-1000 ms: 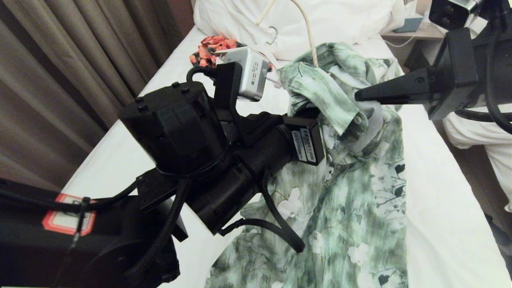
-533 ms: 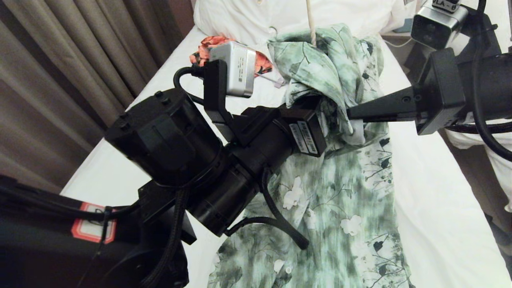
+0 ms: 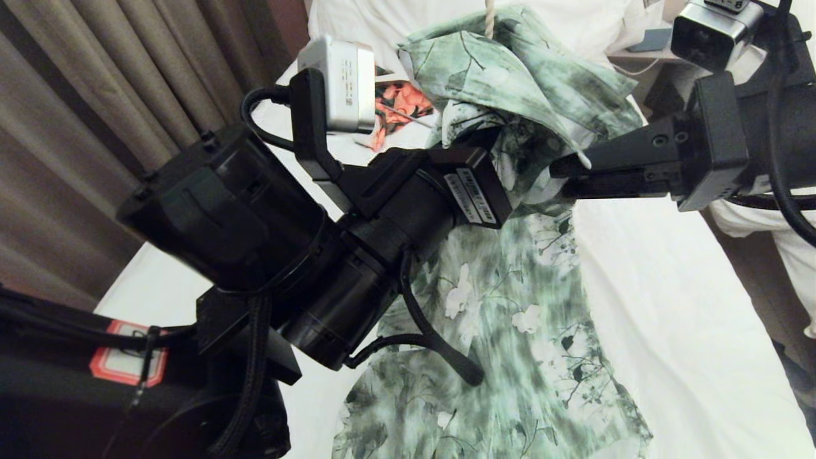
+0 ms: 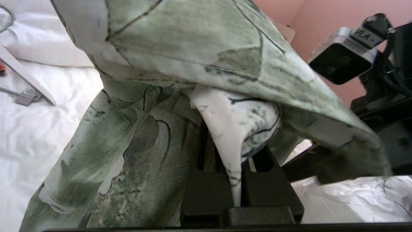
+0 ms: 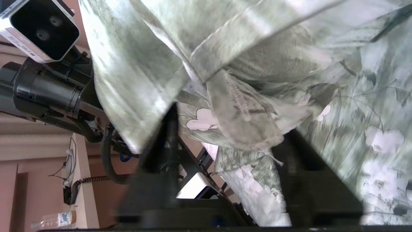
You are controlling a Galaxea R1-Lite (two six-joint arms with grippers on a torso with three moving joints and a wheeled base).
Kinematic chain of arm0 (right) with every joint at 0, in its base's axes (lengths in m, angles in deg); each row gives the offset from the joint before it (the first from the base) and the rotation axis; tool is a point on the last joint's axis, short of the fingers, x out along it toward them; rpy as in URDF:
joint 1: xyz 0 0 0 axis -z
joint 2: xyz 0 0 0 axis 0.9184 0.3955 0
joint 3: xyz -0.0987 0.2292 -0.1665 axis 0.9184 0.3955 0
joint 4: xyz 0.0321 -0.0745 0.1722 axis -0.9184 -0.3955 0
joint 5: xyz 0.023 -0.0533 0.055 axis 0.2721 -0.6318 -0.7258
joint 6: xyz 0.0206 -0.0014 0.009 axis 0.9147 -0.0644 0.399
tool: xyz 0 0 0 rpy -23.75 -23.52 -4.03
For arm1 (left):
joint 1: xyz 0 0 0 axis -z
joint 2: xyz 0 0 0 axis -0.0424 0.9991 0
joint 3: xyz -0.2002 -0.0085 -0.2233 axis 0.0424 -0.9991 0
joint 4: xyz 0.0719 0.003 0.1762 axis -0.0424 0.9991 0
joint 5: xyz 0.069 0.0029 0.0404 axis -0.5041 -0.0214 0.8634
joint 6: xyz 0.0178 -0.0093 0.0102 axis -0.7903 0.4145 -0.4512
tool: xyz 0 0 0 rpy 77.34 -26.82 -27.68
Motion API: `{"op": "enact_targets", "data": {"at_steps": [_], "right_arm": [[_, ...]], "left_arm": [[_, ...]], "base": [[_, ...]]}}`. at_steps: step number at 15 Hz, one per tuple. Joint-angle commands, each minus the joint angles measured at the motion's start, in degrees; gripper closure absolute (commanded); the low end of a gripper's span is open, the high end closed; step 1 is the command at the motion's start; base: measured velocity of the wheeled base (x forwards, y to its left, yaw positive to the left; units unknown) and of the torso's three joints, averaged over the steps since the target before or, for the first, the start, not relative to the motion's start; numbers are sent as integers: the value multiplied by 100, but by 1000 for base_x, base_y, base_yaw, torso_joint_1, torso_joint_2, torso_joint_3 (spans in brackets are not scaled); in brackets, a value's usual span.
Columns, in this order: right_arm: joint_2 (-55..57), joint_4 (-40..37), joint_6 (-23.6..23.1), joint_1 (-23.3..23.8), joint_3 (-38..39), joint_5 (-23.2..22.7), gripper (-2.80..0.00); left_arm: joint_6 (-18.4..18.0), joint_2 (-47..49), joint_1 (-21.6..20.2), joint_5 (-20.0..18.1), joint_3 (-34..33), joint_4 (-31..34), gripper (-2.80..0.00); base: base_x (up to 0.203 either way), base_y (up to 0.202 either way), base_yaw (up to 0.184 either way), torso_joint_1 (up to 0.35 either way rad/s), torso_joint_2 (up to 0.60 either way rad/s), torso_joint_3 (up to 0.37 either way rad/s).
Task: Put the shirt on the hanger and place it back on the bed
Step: Take the clothes hanger out of the clothes
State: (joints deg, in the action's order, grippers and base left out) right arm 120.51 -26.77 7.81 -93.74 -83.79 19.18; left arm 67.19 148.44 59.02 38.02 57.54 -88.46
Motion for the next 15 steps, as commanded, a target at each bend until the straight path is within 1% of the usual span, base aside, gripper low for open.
{"op": "enact_targets", "data": {"at_steps": [1, 4, 5, 6, 8, 9, 11, 13, 15], "right_arm": [[-119, -11, 15, 21, -40, 41, -280], [-200, -28, 65, 159, -540, 215, -280], [-172, -65, 148, 189, -897, 240, -280], [-115, -223, 192, 204, -1338, 254, 0], [49, -788, 245, 192, -2097, 265, 0], [117, -991, 272, 164, -2214, 268, 0], [109, -982, 279, 164, -2214, 276, 0], [152, -871, 272, 173, -2232, 379, 0], [240, -754, 261, 164, -2232, 443, 0]], "left_arm": [[6, -9, -16, 8, -1, -37, 0], [10, 26, 30, 8, -21, -16, 0], [14, 54, 107, 8, -57, -3, 0], [7, 129, 140, 8, -62, -2, 0], [6, 213, 142, 17, -53, 24, 0], [12, 215, 142, 17, -47, 105, 0], [15, 239, 142, 17, -44, 200, 0], [15, 281, 219, 31, -44, 249, 0], [41, 274, 265, 43, -27, 490, 0]], "base": [[0, 0, 0, 0, 0, 0], [0, 0, 0, 0, 0, 0], [0, 0, 0, 0, 0, 0], [0, 0, 0, 0, 0, 0], [0, 0, 0, 0, 0, 0], [0, 0, 0, 0, 0, 0], [0, 0, 0, 0, 0, 0], [0, 0, 0, 0, 0, 0], [0, 0, 0, 0, 0, 0]]}}
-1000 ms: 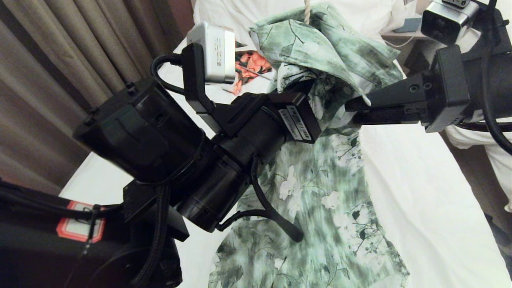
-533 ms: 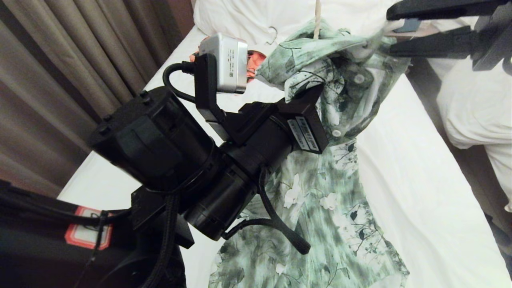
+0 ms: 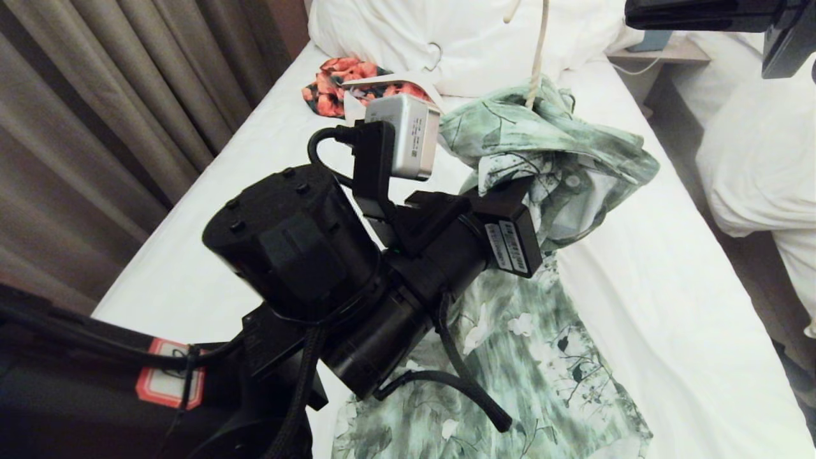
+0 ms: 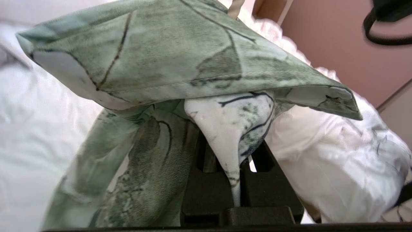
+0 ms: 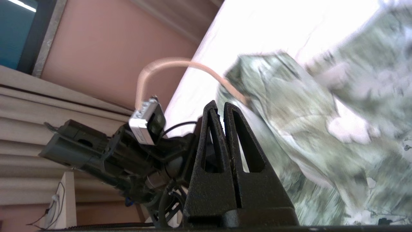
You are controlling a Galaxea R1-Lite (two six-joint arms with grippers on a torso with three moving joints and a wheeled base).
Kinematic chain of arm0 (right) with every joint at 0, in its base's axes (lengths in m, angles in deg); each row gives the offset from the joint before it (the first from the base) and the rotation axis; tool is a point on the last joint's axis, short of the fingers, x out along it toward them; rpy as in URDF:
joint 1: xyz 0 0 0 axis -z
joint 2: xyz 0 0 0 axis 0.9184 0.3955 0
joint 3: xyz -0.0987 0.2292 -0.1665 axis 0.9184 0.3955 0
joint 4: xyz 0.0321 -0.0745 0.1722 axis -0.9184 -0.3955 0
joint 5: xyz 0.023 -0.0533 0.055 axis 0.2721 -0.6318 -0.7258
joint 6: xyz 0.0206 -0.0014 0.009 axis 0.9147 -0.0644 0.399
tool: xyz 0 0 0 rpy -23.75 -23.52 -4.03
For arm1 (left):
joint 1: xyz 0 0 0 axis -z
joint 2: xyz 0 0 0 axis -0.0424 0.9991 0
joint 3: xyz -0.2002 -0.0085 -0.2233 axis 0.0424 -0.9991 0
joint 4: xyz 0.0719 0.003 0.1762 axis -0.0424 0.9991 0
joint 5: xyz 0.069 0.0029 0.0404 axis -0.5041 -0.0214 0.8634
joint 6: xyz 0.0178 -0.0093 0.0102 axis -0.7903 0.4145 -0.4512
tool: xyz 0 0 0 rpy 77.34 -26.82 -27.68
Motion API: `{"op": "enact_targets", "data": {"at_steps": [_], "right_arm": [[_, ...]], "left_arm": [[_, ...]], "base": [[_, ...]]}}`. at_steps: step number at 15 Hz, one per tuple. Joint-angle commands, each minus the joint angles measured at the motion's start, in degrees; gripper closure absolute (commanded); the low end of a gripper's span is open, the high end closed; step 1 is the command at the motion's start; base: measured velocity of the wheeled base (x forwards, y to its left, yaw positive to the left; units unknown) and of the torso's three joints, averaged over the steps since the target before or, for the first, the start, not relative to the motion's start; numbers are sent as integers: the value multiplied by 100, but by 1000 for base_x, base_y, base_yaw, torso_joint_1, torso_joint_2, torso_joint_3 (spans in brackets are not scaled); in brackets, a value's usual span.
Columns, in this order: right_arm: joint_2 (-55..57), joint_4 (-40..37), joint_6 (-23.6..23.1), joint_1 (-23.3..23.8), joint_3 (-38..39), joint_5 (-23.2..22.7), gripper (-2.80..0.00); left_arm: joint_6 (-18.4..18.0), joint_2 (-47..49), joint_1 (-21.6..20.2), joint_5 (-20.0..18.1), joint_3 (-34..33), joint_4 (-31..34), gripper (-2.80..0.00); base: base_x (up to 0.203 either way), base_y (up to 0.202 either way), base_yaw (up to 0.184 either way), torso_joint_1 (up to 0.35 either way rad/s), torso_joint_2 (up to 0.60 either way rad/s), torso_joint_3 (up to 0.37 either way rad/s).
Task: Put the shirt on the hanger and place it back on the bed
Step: Take the clothes hanger out of the clothes
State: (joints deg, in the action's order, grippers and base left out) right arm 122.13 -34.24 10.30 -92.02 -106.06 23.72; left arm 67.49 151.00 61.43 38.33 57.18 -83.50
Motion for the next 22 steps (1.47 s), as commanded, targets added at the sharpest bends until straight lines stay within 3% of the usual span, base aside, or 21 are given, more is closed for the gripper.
{"op": "enact_targets", "data": {"at_steps": [1, 5, 6, 11, 16, 19, 22], "right_arm": [[110, -45, -2, -8, -2, -20, 0], [190, -389, -353, -16, 183, -20, 0], [172, -447, -567, -10, 260, -13, -280], [104, -419, -800, -43, 337, 6, -280], [202, -296, -1763, -246, 435, 15, -280], [205, -278, -2581, -366, 447, 138, -280], [245, -273, -2746, -420, 488, 267, -280]], "left_arm": [[66, 18, 44, 13, 18, 51, 0], [90, 18, 120, 30, 45, 223, 0], [90, 18, 120, 30, 45, 231, 0], [99, 1, 208, 38, 45, 372, 0], [90, -34, 243, 74, 54, 566, 0], [90, -61, 243, 83, 62, 583, 0], [90, -105, 251, 74, 62, 671, 0]], "base": [[0, 0, 0, 0, 0, 0], [0, 0, 0, 0, 0, 0], [0, 0, 0, 0, 0, 0], [0, 0, 0, 0, 0, 0], [0, 0, 0, 0, 0, 0], [0, 0, 0, 0, 0, 0], [0, 0, 0, 0, 0, 0]]}}
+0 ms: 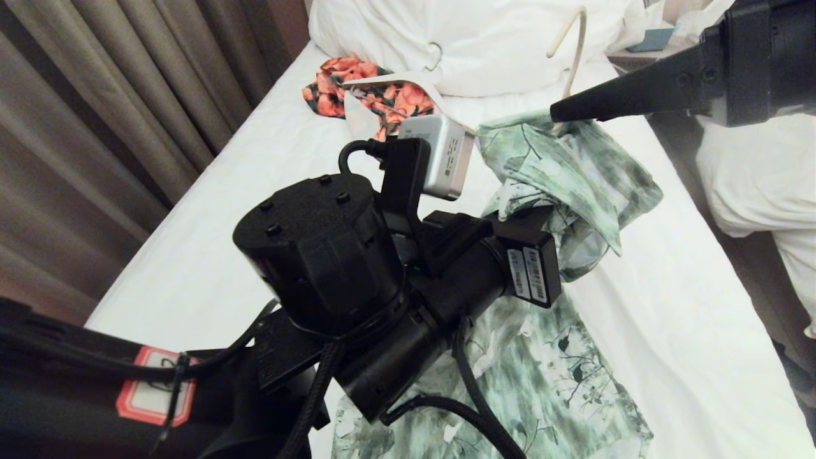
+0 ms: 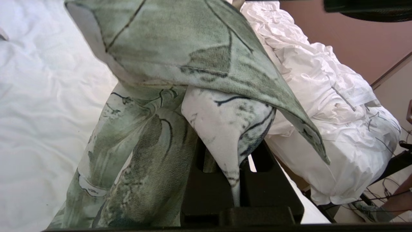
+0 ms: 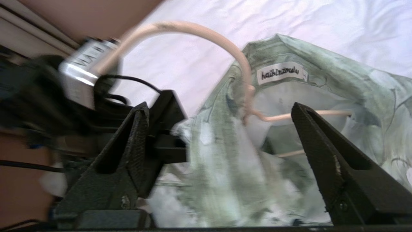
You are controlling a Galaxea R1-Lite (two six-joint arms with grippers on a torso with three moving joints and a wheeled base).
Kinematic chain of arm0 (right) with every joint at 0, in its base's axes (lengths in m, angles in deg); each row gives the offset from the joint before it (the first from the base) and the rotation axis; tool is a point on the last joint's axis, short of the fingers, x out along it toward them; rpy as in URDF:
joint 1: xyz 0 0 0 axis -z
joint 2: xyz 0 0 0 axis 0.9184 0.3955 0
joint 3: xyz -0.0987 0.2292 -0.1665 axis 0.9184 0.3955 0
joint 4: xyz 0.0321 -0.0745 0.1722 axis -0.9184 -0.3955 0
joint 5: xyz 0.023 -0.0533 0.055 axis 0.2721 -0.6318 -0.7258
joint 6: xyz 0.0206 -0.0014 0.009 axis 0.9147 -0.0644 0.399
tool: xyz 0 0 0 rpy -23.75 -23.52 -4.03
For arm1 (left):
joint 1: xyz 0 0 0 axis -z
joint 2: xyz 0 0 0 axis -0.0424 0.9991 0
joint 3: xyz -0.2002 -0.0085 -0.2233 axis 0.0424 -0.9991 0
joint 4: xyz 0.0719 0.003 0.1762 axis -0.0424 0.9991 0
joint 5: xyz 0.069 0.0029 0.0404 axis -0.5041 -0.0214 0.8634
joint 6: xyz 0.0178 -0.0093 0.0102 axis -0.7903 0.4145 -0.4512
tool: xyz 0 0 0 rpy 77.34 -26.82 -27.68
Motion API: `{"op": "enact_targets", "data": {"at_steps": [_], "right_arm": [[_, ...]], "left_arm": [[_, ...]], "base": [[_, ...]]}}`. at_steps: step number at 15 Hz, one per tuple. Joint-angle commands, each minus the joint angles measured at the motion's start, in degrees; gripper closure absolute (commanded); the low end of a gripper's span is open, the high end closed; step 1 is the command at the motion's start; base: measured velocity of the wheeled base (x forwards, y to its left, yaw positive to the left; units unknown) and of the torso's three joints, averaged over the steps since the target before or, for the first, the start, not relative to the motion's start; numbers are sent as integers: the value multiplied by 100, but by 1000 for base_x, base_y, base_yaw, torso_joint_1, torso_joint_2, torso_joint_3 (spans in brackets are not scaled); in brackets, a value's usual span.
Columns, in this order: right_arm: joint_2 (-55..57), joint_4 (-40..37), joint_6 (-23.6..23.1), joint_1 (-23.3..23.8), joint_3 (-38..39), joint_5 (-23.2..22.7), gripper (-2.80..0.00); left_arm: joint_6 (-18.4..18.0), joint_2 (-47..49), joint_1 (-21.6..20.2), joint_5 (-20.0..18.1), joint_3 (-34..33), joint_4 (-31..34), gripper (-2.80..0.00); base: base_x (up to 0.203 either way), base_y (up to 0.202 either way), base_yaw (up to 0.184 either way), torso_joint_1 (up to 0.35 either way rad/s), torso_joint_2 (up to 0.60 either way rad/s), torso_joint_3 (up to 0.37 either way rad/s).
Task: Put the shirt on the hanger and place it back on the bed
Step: Take the clothes hanger out of the clothes
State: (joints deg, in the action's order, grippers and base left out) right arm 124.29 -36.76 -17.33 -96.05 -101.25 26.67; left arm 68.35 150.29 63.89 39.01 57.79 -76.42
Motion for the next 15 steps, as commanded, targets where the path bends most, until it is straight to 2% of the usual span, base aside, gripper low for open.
{"op": "enact_targets", "data": {"at_steps": [1, 2, 3, 4, 9, 13, 15], "right_arm": [[68, -18, -142, -18, 6, 44, -280], [127, 4, -267, -32, -2, 86, -280], [156, 88, -283, -49, -2, 101, -16], [202, 248, -277, -119, -2, 131, 0], [285, 589, -274, -457, 6, 602, 0], [179, 571, -248, -475, 69, 758, 0], [72, 580, -242, -475, 226, 772, 0]], "left_arm": [[4, -42, 6, 6, 1, -38, 0], [4, -42, 6, 6, 1, -38, 0], [4, -34, 6, 6, 1, -38, 0], [4, -42, 6, 6, 1, -38, 0], [13, -78, 15, 6, -7, -38, 0], [48, -78, 23, -19, -15, -18, 0], [56, -155, 49, -11, 17, 346, 0]], "base": [[0, 0, 0, 0, 0, 0], [0, 0, 0, 0, 0, 0], [0, 0, 0, 0, 0, 0], [0, 0, 0, 0, 0, 0], [0, 0, 0, 0, 0, 0], [0, 0, 0, 0, 0, 0], [0, 0, 0, 0, 0, 0]]}}
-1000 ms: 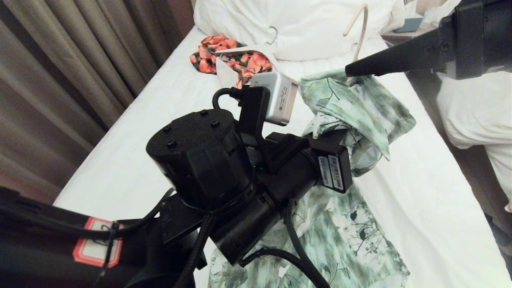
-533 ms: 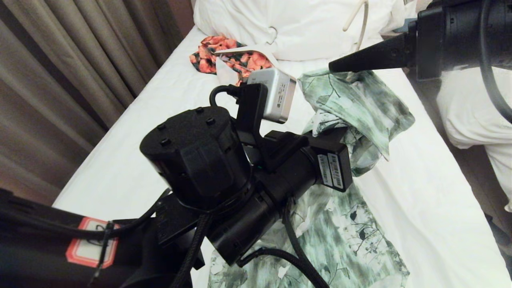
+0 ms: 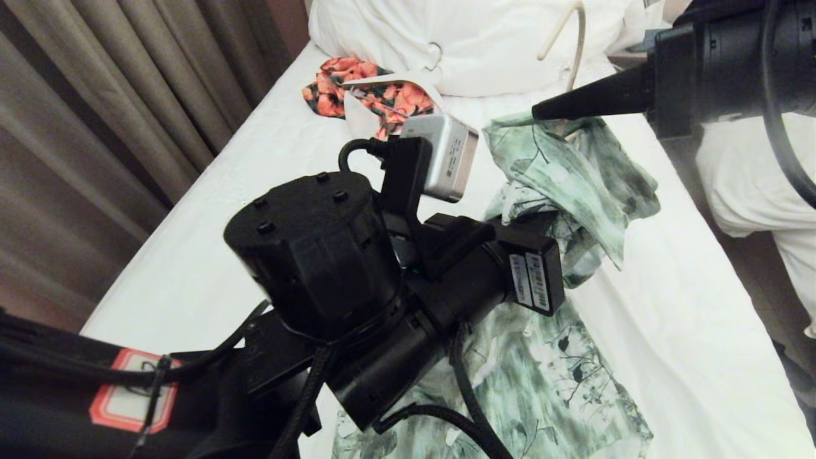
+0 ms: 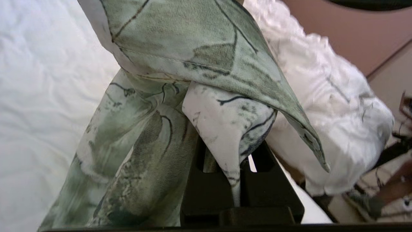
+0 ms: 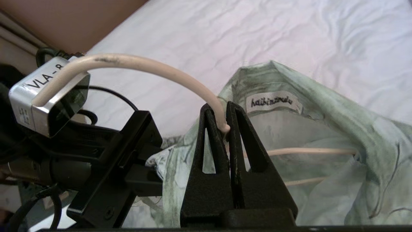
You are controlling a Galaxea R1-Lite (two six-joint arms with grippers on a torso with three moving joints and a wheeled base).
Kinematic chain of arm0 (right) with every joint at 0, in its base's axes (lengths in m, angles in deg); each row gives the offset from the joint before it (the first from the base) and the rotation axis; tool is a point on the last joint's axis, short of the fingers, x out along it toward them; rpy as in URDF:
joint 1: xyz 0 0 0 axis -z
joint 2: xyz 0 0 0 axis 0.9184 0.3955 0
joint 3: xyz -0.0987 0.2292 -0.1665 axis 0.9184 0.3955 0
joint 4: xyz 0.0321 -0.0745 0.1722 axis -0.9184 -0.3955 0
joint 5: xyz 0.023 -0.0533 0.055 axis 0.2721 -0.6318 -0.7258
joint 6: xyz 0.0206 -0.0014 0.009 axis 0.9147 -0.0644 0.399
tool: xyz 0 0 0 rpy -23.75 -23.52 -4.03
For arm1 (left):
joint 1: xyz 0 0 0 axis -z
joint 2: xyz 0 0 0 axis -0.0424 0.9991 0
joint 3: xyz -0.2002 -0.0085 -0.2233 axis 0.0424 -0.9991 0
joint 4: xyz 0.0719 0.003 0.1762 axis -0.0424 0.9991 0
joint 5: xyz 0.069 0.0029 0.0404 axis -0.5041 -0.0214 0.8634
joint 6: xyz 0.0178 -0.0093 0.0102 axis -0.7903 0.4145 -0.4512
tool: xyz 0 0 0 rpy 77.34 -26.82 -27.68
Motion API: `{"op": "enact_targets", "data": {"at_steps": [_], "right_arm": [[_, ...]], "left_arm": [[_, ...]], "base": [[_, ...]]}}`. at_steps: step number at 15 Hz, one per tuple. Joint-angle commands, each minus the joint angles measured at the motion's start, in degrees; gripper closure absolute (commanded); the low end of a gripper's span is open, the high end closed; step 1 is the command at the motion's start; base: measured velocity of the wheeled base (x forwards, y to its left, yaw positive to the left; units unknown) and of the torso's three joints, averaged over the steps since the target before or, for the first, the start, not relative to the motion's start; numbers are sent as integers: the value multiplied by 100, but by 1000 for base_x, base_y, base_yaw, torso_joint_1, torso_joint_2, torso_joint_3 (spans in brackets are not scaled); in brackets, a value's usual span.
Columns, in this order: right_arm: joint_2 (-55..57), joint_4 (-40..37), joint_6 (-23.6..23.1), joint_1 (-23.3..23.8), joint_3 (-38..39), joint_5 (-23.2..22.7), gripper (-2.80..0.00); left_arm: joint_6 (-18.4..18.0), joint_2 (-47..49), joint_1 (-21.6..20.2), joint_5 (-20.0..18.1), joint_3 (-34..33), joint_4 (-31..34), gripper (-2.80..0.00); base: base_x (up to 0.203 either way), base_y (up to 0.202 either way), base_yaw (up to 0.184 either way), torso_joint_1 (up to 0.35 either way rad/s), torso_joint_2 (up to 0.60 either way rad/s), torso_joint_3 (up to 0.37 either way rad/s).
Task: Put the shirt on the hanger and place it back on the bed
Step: Take the clothes hanger out of the clothes
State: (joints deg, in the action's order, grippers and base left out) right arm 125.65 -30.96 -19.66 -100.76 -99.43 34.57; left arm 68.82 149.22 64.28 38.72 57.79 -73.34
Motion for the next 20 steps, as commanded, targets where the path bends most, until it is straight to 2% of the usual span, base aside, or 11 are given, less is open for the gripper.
{"op": "enact_targets", "data": {"at_steps": [1, 4, 5, 7, 10, 14, 20], "right_arm": [[-80, 5, 12, 1, 44, -15, 0], [-115, 26, 117, 5, 35, -6, 0], [-124, 26, 117, 5, 35, -6, 0], [-124, 26, 117, 13, 21, 62, 0], [-106, 204, 126, 22, -1, 423, 0], [-89, 358, 126, 66, -18, 677, 0], [-84, 696, 262, 119, -53, 1239, 0]], "left_arm": [[10, -59, 11, 26, 28, 51, 0], [1, -41, -24, 35, 28, 51, 0], [-3, -41, -24, 33, 20, 51, -280], [-8, -74, -48, 44, 10, 42, -280], [-18, -326, -91, -15, -26, 51, -280], [-34, -752, -119, -513, -363, 26, -280], [-52, -990, -543, -756, -350, 16, -280]], "base": [[0, 0, 0, 0, 0, 0], [0, 0, 0, 0, 0, 0], [0, 0, 0, 0, 0, 0], [0, 0, 0, 0, 0, 0], [0, 0, 0, 0, 0, 0], [0, 0, 0, 0, 0, 0], [0, 0, 0, 0, 0, 0]]}}
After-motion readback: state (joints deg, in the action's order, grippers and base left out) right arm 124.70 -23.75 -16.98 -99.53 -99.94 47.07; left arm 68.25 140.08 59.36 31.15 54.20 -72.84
